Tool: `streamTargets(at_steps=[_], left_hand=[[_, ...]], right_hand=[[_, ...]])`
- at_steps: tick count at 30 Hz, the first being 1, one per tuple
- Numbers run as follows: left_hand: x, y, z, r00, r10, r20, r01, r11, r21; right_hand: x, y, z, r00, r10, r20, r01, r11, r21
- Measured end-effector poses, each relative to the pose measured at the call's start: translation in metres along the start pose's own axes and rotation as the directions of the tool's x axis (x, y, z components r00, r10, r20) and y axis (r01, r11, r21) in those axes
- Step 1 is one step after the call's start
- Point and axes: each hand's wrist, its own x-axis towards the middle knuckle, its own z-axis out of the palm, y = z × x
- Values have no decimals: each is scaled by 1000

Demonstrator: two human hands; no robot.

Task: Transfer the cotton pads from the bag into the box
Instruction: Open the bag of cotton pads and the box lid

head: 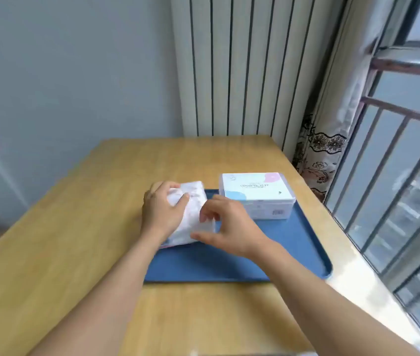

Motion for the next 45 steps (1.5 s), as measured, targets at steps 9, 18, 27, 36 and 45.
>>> streamTargets(at_steps=[9,18,27,36,45], left_hand=[[-55,-5,-11,945,66,320,-35,994,-103],[-58,-4,-10,997,29,71,-15,982,-186],[-44,-19,-10,974,-227,13,215,901,-377],[-54,-11,-9,971,224,81,-214,970,-112],[-57,-8,-10,961,240,134,-234,970,-60]], right_hand=[[-28,13,19,982,-122,-141,64,932,-358],[-35,13,16,993,-12,-120,-22,961,-274],[1,1,30,994,-54,-96,18,938,-346],[-20,24,30,990,86,-108,-97,990,-102],[-20,20,29,996,65,-58,-72,990,-119]])
